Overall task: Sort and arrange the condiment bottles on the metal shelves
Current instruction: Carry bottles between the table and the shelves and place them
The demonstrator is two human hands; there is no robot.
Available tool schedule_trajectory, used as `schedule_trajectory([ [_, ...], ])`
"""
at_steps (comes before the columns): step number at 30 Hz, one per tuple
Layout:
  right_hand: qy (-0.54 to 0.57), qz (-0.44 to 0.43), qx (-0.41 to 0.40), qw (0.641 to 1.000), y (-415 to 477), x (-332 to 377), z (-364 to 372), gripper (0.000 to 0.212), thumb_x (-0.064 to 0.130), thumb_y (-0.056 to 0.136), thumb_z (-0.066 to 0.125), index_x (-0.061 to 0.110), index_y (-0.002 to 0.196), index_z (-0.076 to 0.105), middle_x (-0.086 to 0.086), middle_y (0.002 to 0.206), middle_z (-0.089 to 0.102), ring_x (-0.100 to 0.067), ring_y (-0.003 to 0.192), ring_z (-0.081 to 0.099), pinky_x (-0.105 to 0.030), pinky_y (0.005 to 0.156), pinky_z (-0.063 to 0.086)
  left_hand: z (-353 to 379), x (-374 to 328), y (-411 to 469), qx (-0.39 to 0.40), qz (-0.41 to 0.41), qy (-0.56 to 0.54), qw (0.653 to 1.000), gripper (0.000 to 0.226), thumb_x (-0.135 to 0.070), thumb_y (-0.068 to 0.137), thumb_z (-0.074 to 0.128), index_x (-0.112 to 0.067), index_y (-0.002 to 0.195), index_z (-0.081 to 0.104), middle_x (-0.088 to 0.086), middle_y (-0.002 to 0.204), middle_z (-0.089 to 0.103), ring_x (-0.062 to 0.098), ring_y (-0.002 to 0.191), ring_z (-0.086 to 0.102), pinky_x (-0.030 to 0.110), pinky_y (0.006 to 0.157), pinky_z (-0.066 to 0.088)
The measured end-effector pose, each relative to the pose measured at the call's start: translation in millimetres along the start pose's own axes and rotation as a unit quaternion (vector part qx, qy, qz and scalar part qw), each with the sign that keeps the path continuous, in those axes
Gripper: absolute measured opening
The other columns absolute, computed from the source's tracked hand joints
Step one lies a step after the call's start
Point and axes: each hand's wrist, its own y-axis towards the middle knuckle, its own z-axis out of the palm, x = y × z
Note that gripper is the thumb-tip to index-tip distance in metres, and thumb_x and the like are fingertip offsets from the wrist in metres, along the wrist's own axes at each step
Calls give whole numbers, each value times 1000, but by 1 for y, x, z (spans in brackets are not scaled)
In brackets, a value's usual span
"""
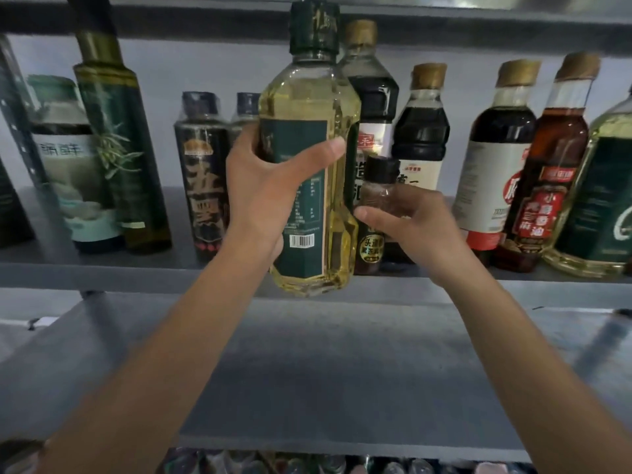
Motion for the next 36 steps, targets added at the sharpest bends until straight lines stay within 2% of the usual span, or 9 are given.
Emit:
schedule_trajectory([
  [3,-27,-1,8,1000,3,-2,2,16,32,79,70,28,93,64,18,89,66,11,80,60,-5,64,46,4,8,0,-12,12,19,1000,50,-19,62,87,-20,104,61,-4,98,72,9,89,69,33,81,57],
  [5,-37,-4,8,999,6,-3,3,17,32,80,70,28,95,63,19,88,65,13,78,59,0,61,43,7,12,-1,-21,23,31,999,51,-19,61,87,-19,105,61,-5,96,72,8,88,69,31,80,56],
  [13,-92,-17,-36,995,9,-13,10,27,33,85,65,21,109,64,12,101,66,-4,96,58,-11,76,42,22,20,-4,-89,64,78,991,62,-37,56,86,-17,108,59,-8,100,69,5,92,67,33,84,55],
  [16,-119,-25,-69,990,6,-19,10,33,35,84,66,18,112,65,6,111,68,-10,107,60,-30,90,50,28,23,-5,-116,82,108,984,61,-40,58,85,-20,108,58,-10,101,68,3,93,65,32,85,54],
  [18,-131,-31,-83,988,3,-20,9,36,37,82,67,19,113,65,6,111,69,-10,105,62,-36,90,52,31,27,-3,-132,93,131,978,62,-46,58,84,-21,109,58,-9,102,67,6,95,65,33,85,54],
  [23,-138,-41,-101,984,-2,-18,4,38,36,81,70,19,114,64,6,105,70,-7,95,64,-28,85,53,40,39,4,-164,114,189,961,71,-59,57,77,-19,111,56,-6,105,64,12,99,62,36,84,52],
  [26,-142,-38,-102,984,-3,-18,3,38,36,80,70,19,114,64,7,104,70,-5,94,63,-23,84,51,47,45,6,-181,136,223,948,74,-58,62,74,-14,118,53,-3,112,59,12,107,56,34,90,49],
  [31,-149,-45,-116,981,-6,-23,5,41,35,78,73,20,115,62,10,102,65,-4,91,60,-12,77,46,50,57,-4,-166,159,300,926,82,-54,78,66,-9,140,36,4,131,48,14,122,43,10,90,34],
  [36,-196,-36,-115,973,-16,-33,12,65,29,68,83,24,125,52,11,107,52,-4,92,53,-18,79,42,43,74,-21,-112,183,377,901,81,-49,95,41,0,150,8,17,153,24,22,140,24,19,106,24],
])
